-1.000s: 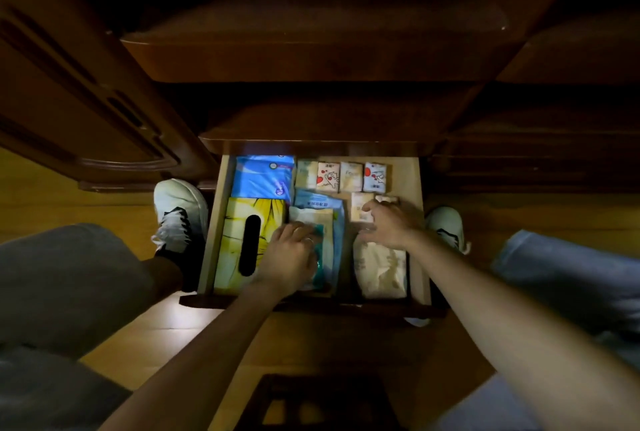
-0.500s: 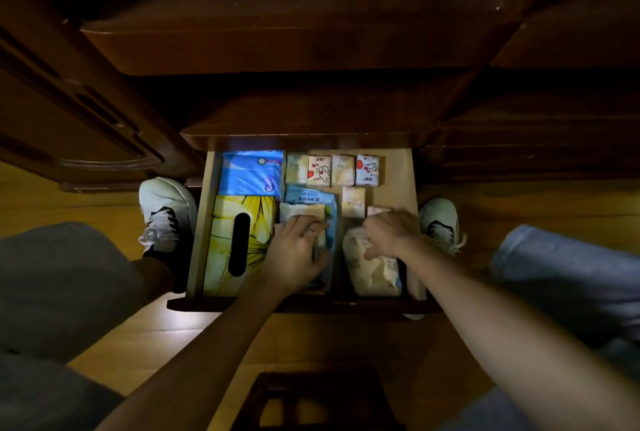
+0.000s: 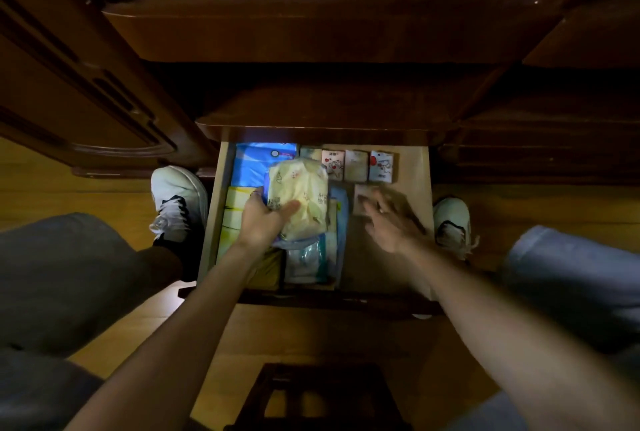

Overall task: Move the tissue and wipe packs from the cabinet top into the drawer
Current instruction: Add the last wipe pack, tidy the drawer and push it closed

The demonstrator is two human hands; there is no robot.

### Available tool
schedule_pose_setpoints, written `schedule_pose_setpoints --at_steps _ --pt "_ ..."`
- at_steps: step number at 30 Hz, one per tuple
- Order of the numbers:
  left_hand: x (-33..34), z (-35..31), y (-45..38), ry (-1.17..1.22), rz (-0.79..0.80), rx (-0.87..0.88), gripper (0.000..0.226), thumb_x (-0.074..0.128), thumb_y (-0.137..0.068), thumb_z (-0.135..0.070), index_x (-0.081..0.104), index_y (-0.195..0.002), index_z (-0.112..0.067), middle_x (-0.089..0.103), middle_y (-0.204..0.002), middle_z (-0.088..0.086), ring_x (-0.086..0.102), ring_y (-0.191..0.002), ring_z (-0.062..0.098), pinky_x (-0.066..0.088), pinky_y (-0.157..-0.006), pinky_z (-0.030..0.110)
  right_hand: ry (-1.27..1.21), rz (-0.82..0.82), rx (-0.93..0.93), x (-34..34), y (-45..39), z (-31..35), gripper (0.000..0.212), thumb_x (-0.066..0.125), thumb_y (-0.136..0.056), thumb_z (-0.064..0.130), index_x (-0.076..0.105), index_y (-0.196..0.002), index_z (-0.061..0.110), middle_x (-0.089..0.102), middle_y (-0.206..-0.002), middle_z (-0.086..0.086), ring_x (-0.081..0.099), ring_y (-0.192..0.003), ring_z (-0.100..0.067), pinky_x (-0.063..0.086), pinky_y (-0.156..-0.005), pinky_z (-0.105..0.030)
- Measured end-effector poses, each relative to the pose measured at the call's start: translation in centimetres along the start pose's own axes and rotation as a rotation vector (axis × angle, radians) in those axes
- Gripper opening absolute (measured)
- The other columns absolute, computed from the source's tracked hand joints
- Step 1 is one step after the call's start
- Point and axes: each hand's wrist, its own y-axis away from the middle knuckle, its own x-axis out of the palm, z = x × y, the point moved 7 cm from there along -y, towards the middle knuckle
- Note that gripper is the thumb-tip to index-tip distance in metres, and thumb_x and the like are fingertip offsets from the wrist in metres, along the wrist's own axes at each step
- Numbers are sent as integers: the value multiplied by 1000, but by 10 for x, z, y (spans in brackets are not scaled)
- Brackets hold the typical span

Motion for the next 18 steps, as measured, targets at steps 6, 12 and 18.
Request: schedule_pose_setpoints --at_steps 6,12,18 --pt "7 13 0 54 -3 -21 51 83 -80 -10 57 -124 -5 70 -110 6 70 -96 20 60 -70 29 45 72 -98 44 39 0 79 60 -89 -9 33 -150 32 1 -169 4 44 -137 -40 51 -101 -48" --pt "22 18 -4 43 62 -8 48 85 -79 -16 56 -117 -13 72 -103 -1 72 -86 12 61 -63 28 227 -86 -115 25 41 0 71 71 -89 14 36 -147 32 41 -148 -2 41 -135 -29 47 -99 -43" --pt "20 19 -2 53 68 18 40 86 -78 -13 56 -101 -25 73 -98 -4 73 -77 5 62 -63 30 126 190 -76 68 42 -6 62 64 -94 13 40 -150 25 39 -154 -5 41 -140 -32 41 -111 -46"
